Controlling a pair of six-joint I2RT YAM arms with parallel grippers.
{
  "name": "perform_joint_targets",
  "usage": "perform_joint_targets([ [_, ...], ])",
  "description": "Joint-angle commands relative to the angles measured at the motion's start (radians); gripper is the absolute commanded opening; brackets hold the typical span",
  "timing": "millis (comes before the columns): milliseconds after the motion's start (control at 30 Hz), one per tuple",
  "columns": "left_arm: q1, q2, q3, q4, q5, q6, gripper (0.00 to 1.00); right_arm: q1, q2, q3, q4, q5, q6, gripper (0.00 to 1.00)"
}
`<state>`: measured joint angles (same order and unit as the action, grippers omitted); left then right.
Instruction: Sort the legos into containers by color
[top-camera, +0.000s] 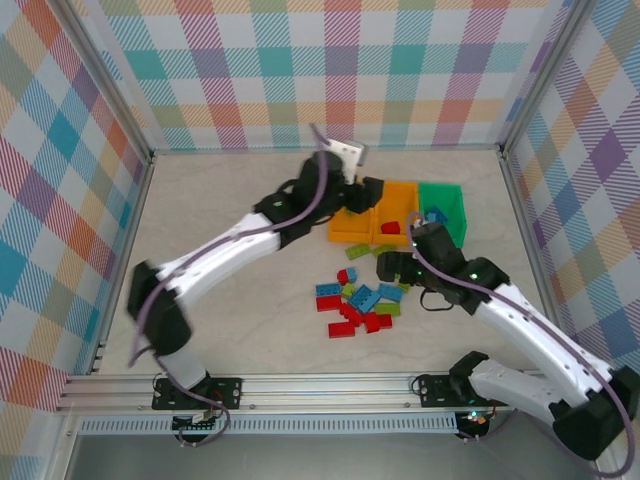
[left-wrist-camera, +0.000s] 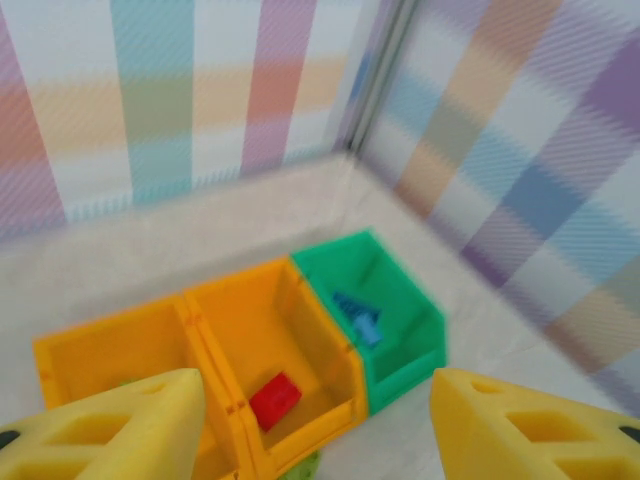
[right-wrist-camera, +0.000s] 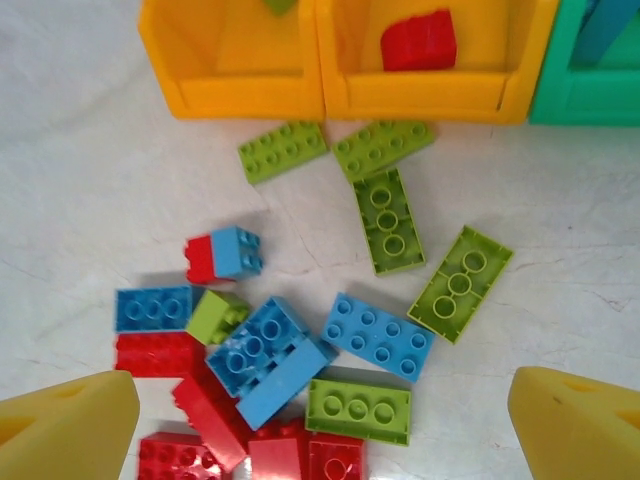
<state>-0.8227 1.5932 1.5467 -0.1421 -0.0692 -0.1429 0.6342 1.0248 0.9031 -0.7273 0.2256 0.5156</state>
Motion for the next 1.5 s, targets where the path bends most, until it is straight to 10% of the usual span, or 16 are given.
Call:
perform_joint_targets([
  [0, -0.005, -0.187, -0.143, -0.002, 0.047, 0.112, 0.62, -0.009, 0.128, 0.056, -0.034, -0.051, -0.092, 0.96],
  [400, -0.004, -0.701, -0.5, -0.327, 0.138, 0.579, 0.65, -0.097, 0.547, 0.205, -0.015, -0.069, -0.277, 0.86],
  [700, -0.004, -0.894, -0.741, -0.231, 0.307, 0.904, 0.86, -0.15, 0.735, 0.24, 0.077, -0.065, -0.333, 0.63],
  [1067, -0.003, -0.865, -0.773, -0.225, 0.352, 0.936, 0.9, -0.148, 0.695, 0.236, 0.065, -0.099, -0.282, 0.25],
  [1300, 0.039, -0.858, -0.786, -0.156, 0.362, 0.923, 0.91, -0.13, 0.471, 0.287, 0.154, -0.14, -0.223, 0.25],
  [1467, 0.096, -0.841, -0.786, -0.144, 0.426, 0.889, 0.92, -0.13, 0.643, 0.493, 0.207, -0.114, -0.252, 0.25],
])
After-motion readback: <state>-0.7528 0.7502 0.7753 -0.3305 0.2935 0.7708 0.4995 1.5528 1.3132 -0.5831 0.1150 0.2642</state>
